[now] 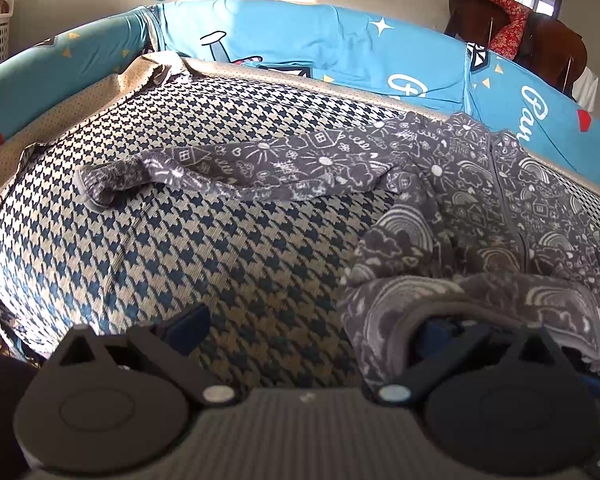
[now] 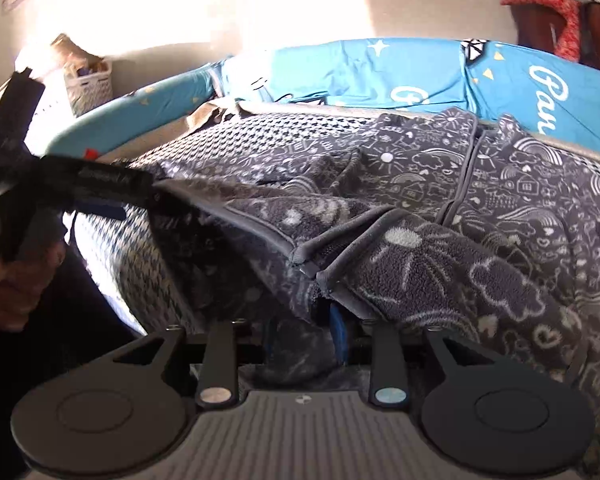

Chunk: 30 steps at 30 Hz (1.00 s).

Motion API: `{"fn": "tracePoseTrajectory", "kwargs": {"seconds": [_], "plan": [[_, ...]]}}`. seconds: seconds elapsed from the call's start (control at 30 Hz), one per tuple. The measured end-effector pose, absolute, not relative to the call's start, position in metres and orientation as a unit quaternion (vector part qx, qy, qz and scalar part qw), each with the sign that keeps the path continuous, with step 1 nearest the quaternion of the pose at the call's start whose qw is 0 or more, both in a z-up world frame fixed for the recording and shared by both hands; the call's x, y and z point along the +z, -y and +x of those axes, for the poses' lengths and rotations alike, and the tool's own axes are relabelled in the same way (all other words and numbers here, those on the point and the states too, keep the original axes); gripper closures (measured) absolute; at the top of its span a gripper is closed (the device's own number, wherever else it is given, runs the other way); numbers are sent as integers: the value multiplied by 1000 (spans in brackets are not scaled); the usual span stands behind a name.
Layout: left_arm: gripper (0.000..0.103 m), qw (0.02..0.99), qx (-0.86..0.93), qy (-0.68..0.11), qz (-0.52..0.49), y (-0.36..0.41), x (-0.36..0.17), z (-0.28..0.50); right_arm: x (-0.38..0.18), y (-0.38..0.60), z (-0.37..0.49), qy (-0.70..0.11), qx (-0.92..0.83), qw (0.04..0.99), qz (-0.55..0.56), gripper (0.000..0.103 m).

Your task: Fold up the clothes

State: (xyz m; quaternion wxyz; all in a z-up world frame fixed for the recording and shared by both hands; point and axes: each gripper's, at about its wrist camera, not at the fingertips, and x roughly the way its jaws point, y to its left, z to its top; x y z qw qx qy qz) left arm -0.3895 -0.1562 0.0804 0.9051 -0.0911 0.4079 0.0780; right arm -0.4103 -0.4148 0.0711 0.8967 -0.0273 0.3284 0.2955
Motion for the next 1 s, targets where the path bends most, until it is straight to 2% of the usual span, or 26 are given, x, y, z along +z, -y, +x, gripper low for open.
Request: {"fn": "tracePoseTrajectory", "kwargs": {"seconds": [0.2,0.27,0.3,0.37,0.53,0.63,0.8,0.83,0.93,1.0], "plan": [[0,904,90,-407,-100,150,81,-393,50,393,-402,-324,263,908,-48,74],[0,903,89,-409,-101,149,80,-393,45,387,-399,-322,250,911,-63,80],[0,902,88,-410,-101,149,80,-393,44,385,-398,-319,240,914,-71,89],[0,901,86,-412,-102,149,80,-394,49,385,-401,-296,220,926,-76,97],[0,898,85,-419,-102,149,78,-395,64,380,-416,-218,170,952,-129,99],[0,892,91,-430,-104,148,75,-396,52,374,-411,-262,174,935,-162,98],[0,885,93,-445,-101,148,70,-401,43,378,-416,-323,192,907,-189,88],[0,884,91,-448,-100,149,69,-402,45,382,-419,-327,201,905,-186,82],[0,880,80,-457,-102,152,68,-406,50,394,-429,-346,215,898,-163,71],[0,880,64,-459,-106,156,68,-411,49,406,-434,-359,213,896,-148,71]]}}
